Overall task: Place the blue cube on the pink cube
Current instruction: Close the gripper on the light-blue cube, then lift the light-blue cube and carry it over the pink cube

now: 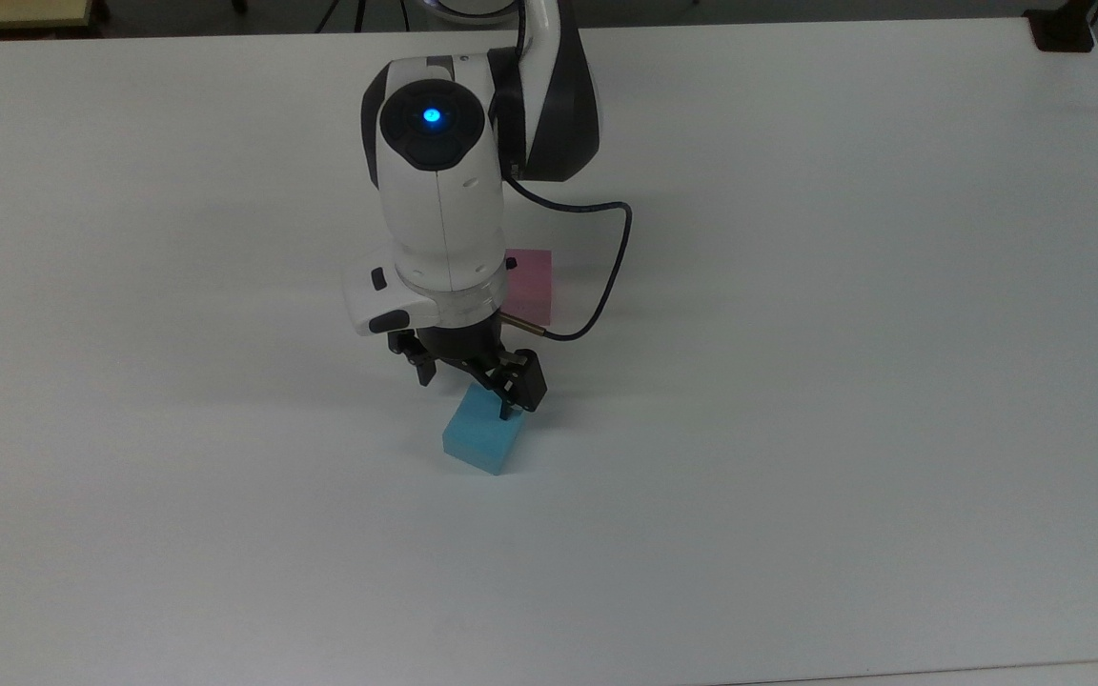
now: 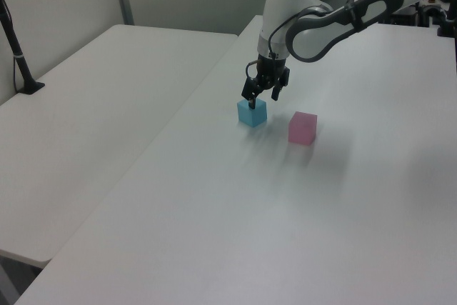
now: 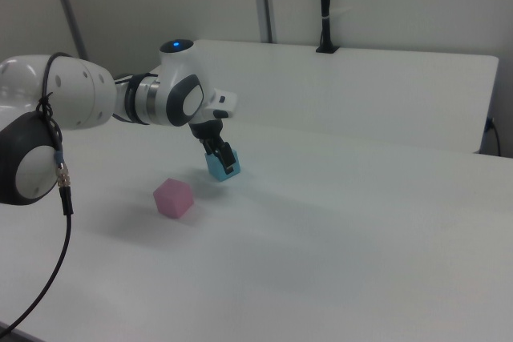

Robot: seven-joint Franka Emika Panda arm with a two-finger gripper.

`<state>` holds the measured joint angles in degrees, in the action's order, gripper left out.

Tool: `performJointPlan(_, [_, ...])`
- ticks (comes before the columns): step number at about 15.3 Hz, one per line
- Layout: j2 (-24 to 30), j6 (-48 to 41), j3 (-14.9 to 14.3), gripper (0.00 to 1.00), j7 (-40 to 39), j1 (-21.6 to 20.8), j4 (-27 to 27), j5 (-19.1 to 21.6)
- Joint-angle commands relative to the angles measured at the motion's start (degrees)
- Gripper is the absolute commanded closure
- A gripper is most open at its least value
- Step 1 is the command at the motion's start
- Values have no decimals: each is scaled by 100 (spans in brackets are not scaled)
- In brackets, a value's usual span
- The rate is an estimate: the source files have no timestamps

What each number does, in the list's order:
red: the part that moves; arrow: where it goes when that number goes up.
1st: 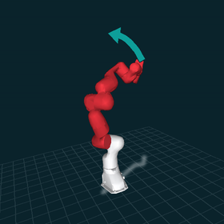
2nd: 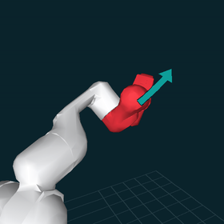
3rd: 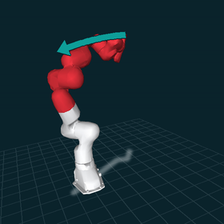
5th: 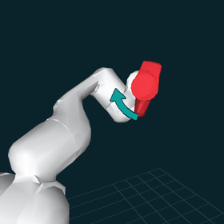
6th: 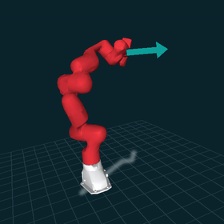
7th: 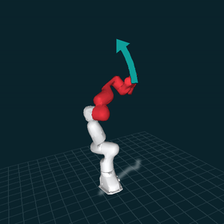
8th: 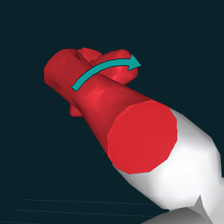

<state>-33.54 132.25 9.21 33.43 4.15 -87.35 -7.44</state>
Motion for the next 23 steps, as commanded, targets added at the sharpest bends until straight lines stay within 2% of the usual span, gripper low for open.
performJointPlan(1, [14,91,-16,0,235,-81,25,-109])
performJointPlan(10, [-21,108,-16,0,243,-195,148,-126])
performJointPlan(15, [-267,503,-42,2,235,-283,157,-530])
performJointPlan(16, [-302,512,-51,11,226,-275,157,-653])
performJointPlan(17, [-337,512,-60,27,208,-257,218,-880])
performJointPlan(19, [-417,512,-69,57,191,-240,306,-1040])
performJointPlan(20, [-408,504,-69,63,191,-231,324,-1049])
performJointPlan(22, [-251,495,-69,63,156,-231,298,-1215])
performJointPlan(23, [-15,443,-60,63,-53,-231,80,-1242])
